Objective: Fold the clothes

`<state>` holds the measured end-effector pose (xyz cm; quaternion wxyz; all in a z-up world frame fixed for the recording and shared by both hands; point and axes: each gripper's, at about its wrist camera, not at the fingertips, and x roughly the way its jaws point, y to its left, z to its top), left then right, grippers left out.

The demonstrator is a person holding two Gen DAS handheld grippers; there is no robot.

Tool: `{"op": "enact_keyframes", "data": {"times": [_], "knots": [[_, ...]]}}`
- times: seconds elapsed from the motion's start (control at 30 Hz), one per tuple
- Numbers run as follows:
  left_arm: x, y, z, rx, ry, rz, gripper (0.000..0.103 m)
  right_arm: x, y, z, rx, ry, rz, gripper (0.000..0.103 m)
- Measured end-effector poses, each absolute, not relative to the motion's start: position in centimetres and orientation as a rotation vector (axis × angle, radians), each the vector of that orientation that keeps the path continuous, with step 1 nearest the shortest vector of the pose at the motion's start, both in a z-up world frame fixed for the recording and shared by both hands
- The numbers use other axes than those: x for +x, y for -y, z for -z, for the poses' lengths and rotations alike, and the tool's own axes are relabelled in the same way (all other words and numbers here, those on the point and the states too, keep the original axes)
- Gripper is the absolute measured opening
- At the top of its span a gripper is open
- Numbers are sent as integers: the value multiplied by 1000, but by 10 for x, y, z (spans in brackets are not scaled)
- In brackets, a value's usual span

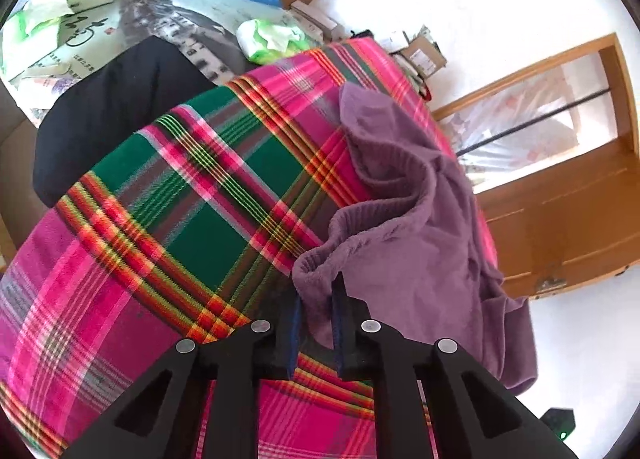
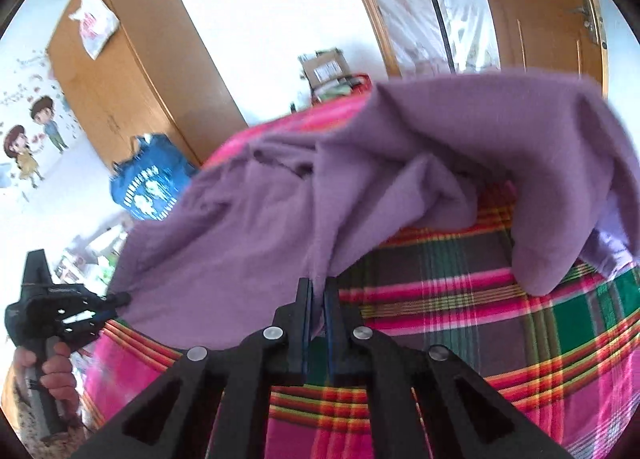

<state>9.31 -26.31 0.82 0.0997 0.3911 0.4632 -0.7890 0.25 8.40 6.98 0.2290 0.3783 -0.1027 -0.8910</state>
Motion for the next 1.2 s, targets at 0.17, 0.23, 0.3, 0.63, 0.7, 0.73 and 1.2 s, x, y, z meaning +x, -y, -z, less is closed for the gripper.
{"op": "enact_keyframes", "data": {"times": [0.17,0.23,0.3,0.63,0.7,0.73,1.2], "knots": [[106,266,-17,1107,-1409,2338,13,16,-92,-85,1005,371,2413,5],[114,268,-18,1087,-1433,2334,13,24,-95,-93,962,395,2410,5],[122,270,-21,1068,-1447,2334,13,31,-95,-95,950,397,2403,2],[164,278,-16,1003,-1479,2306,13,66,-90,-97,920,386,2360,2],[170,279,-12,999,-1486,2293,13,73,-89,-95,921,381,2351,2],[174,280,-10,997,-1489,2287,13,77,-89,-92,928,376,2345,2],[195,292,14,1006,-1480,2194,13,94,-74,-48,1118,264,2209,3]]}}
